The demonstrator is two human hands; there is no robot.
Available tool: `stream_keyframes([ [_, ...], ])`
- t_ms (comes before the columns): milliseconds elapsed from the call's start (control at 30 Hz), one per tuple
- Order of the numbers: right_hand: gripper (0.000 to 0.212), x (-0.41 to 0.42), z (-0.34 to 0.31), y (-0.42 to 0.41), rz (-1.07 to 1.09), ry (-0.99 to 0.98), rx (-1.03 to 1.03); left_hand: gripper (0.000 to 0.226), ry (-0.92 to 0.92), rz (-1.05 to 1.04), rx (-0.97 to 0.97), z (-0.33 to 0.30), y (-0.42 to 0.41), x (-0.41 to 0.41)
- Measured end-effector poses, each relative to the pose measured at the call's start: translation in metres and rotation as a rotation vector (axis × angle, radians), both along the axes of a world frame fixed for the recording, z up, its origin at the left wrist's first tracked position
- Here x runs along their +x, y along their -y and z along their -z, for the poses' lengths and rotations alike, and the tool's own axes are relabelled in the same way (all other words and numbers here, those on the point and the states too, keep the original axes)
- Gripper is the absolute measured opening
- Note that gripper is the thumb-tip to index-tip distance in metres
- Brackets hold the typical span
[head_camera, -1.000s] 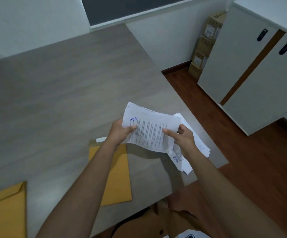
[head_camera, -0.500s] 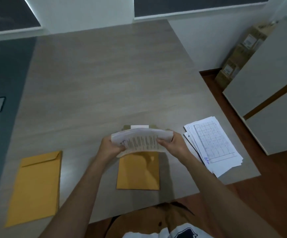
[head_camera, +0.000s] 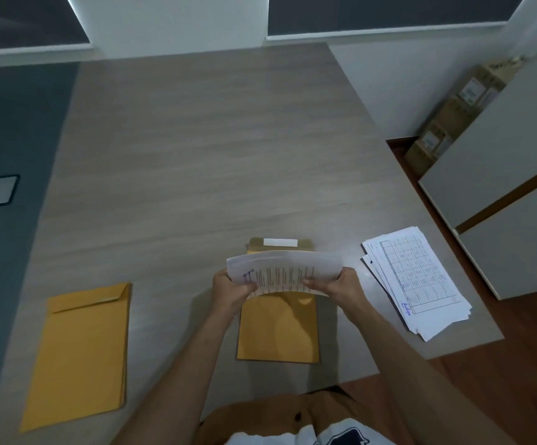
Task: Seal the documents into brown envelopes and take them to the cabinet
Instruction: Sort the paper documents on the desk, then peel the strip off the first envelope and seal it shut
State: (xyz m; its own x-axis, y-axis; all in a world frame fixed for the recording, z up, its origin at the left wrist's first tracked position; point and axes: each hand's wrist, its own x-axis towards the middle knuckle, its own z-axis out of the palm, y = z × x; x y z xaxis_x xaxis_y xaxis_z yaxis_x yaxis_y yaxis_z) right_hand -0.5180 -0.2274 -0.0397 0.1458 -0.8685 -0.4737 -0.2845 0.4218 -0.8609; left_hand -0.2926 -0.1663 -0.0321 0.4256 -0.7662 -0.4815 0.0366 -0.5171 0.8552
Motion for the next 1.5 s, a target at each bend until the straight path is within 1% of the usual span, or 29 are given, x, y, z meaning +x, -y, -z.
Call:
stream_keyframes([
  [67,0.039,0.002,-0.001,0.002,-0.026,-0.018,-0.003,0.030,0.008,0.003,0.025,0.001,0.002,0.001],
  [200,0.039,0.004,-0.008,0.007,-0.079,-0.010,0.006,0.025,0.039,0.036,0.044,-0.004,0.006,0.000],
  [300,0.043,0.002,-0.005,0.011,-0.078,0.011,0.009,0.021,0.051,0.049,0.042,-0.005,0.011,-0.001],
  [500,0.033,-0.006,-0.008,0.033,-0.095,-0.019,0.024,0.018,0.089,0.014,0.035,-0.006,0.019,-0.014],
  [533,0.032,-0.010,-0.009,0.038,-0.096,-0.034,0.024,0.017,0.118,0.015,0.037,-0.005,0.020,-0.018],
  [600,0.035,-0.020,-0.012,0.053,-0.088,-0.061,0.031,0.013,0.276,0.034,0.058,-0.002,0.023,-0.029],
  [633,0.037,-0.027,-0.013,0.062,-0.077,-0.077,0.036,0.018,0.395,0.045,0.080,0.001,0.025,-0.034],
  [667,0.040,-0.035,-0.015,0.074,-0.075,-0.085,0.042,0.028,0.506,0.056,0.114,0.005,0.027,-0.040],
  [733,0.042,-0.049,-0.018,0.093,-0.034,-0.082,0.043,0.048,0.650,0.164,0.196,0.009,0.030,-0.048],
  [867,0.042,-0.066,-0.029,0.131,-0.050,-0.082,-0.001,0.079,0.795,0.320,0.346,0.017,0.041,-0.057],
  [933,0.045,-0.065,-0.034,0.145,-0.086,-0.088,-0.032,0.088,0.860,0.376,0.377,0.019,0.046,-0.058],
  [1033,0.047,-0.057,-0.040,0.161,-0.158,-0.125,-0.071,0.093,0.914,0.449,0.391,0.021,0.051,-0.052],
  [1133,0.049,-0.046,-0.043,0.172,-0.215,-0.166,-0.095,0.097,0.931,0.548,0.358,0.023,0.054,-0.039],
  [1267,0.043,-0.032,-0.044,0.177,-0.342,-0.230,-0.114,0.094,0.998,0.667,0.306,0.018,0.055,-0.027],
  [1400,0.033,-0.028,-0.044,0.183,-0.501,-0.361,-0.128,0.094,0.996,0.696,0.281,0.017,0.055,-0.025],
  [1500,0.034,-0.028,-0.042,0.187,-0.636,-0.453,-0.100,0.094,1.002,0.709,0.275,0.017,0.055,-0.024],
])
